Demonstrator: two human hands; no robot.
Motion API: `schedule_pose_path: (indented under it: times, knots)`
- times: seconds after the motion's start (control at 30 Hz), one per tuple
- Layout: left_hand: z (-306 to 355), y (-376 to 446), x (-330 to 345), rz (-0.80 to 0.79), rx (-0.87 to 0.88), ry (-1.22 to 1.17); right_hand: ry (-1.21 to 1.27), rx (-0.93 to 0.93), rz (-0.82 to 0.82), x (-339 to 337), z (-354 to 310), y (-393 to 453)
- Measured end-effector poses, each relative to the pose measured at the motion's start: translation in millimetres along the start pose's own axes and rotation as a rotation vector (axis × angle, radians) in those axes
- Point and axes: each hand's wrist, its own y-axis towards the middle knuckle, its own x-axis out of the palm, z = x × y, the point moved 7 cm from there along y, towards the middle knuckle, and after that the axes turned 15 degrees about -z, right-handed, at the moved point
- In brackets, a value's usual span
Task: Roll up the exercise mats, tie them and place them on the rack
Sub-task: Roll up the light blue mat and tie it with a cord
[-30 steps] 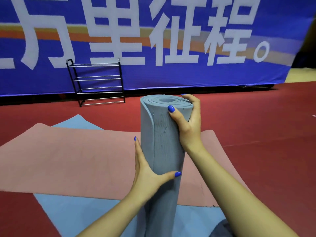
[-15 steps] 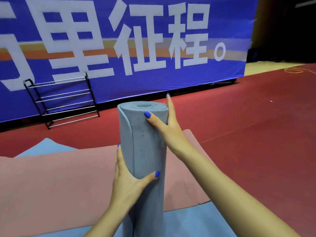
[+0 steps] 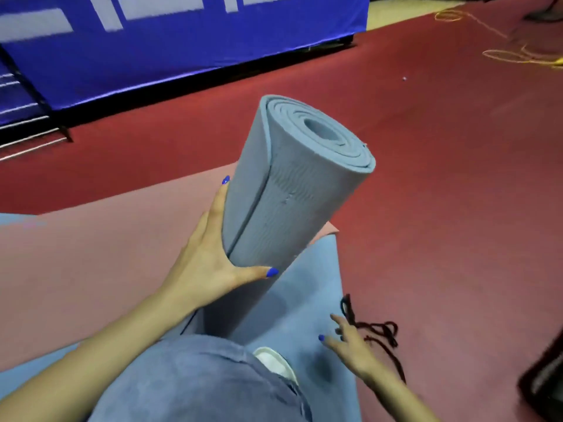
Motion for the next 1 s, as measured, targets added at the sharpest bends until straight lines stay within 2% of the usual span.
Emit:
schedule_pose_path:
  times: [0.13,0.27,0.33,0.47,0.67,0.73,0.83,0.93,1.0]
  knots:
    - [13.0,7.6,15.2,-0.079,0.024,0.044,-0.253,0.270,0.127,-29.1,86.9,-13.4]
    - [15.0,11.1,18.4,-0.096,0.023,0.053,-0.143,0.429,0.313,-49.4,138.5,-20.9]
    - [14.0,12.4,17.3,-0.085,0.020,0.058,-0.060,0.500,0.317,-49.8,160.1,-23.5]
    - [11.8,15.9,14.9,-0.036,0.013,0.063,0.011,0.623,0.216,-57.5,206.3,-6.2]
    - [4.2,19.9,10.9,0.011,0.006,0.056,-0.081,0.607,0.087,-46.6,170.0,-2.8]
    - [4.8,19.6,10.3,0.019,0.013,0.044,-0.085,0.571,0.093,-44.6,165.6,2.8]
    - [2.5,21.5,8.1,0.034,0.008,0.037,0.009,0.437,0.159,-46.6,150.0,7.8]
    - [-3.8,24.2,4.8,0.056,-0.009,0.023,0.206,0.249,0.307,-59.4,113.2,-5.6]
    - [-7.2,24.6,2.6,0.074,-0.027,0.007,0.188,0.124,0.316,-71.3,77.0,-16.1]
